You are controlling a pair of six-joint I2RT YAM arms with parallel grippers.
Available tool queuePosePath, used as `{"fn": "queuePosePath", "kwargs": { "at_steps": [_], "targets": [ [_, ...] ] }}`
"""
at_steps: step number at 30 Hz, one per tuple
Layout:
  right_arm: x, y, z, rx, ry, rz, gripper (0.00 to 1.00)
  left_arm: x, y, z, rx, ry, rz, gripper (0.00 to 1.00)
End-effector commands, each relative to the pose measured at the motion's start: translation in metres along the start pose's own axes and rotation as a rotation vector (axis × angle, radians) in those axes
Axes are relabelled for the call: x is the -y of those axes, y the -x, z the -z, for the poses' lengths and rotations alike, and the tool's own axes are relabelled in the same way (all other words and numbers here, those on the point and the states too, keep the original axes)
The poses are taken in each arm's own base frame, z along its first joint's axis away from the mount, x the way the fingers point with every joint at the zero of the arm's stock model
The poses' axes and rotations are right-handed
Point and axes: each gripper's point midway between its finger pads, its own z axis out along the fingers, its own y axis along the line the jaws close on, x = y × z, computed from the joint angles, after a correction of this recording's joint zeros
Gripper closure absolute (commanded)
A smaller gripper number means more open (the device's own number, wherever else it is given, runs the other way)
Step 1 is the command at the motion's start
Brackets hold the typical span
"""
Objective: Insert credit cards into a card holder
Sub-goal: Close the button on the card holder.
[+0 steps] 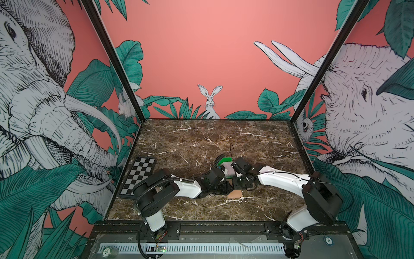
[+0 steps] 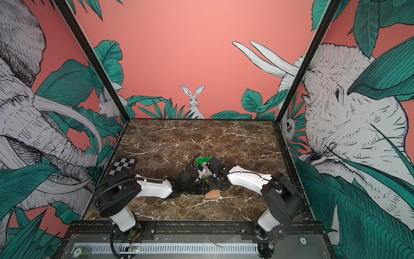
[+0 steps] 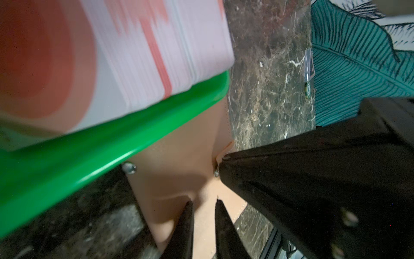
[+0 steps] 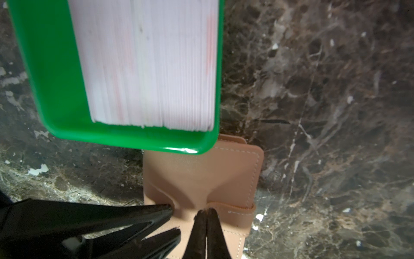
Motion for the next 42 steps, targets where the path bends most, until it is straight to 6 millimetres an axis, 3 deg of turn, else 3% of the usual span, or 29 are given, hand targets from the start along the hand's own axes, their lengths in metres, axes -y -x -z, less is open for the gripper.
{"fn": "queuePosePath", "kwargs": {
  "at_steps": [1, 15, 22, 25, 33, 42],
  "targets": [
    [0.025, -0.047, -0.024, -0.176, -0.104, -0.006, 1.0, -0.034, -0.03, -0.004, -0.091, 0.124, 0.031, 0.8],
    [0.028, -0.052, -0.028, -0.192, -0.12, -0.014, 1.0, -0.036, -0.031, -0.003, -0.089, 0.126, 0.034, 0.8],
    [0.009, -0.038, -0.017, -0.146, -0.048, -0.016, 1.0, -0.036, -0.031, -0.002, -0.083, 0.126, 0.035, 0.8],
    [-0.003, -0.03, -0.007, -0.1, 0.018, -0.017, 0.92, -0.038, -0.032, 0.001, -0.078, 0.126, 0.04, 0.8],
    [-0.026, -0.02, 0.01, -0.032, 0.154, 0.014, 0.87, -0.027, -0.028, 0.004, -0.057, 0.082, 0.055, 0.8],
    [-0.024, -0.019, 0.037, 0.044, 0.189, 0.024, 0.8, -0.021, -0.022, 0.011, -0.045, 0.087, 0.043, 0.79]
  ]
}}
